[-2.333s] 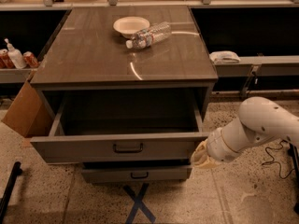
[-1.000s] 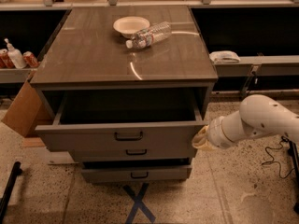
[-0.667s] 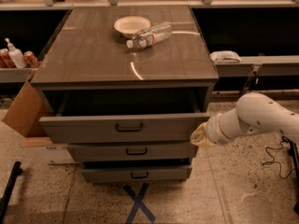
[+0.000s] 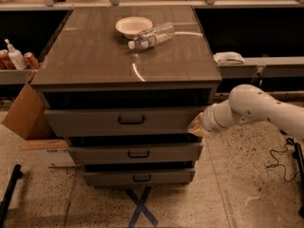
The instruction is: Close top drawer
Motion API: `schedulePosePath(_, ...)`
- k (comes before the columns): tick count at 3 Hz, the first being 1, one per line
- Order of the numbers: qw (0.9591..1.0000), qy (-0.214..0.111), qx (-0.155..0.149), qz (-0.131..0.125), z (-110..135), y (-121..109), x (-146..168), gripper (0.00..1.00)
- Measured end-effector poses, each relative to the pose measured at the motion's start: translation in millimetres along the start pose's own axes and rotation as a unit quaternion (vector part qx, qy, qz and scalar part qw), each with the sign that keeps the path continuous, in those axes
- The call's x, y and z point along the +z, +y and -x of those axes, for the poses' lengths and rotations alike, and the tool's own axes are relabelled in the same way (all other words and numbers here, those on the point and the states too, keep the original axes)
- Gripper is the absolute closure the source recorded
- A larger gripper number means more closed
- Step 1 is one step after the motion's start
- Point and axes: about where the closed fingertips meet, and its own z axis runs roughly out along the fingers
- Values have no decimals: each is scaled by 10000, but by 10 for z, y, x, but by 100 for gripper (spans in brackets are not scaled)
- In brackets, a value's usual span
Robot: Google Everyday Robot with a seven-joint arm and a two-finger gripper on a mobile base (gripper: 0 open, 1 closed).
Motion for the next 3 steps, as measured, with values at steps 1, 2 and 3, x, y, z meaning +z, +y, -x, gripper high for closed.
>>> schedulePosePath(1, 9999, 11, 40, -103, 45, -126, 22, 100)
schedulePosePath(2, 9998, -63, 41, -164, 65, -168, -19, 100)
schedulePosePath(3, 9993, -335, -74, -143, 67, -26, -218, 100)
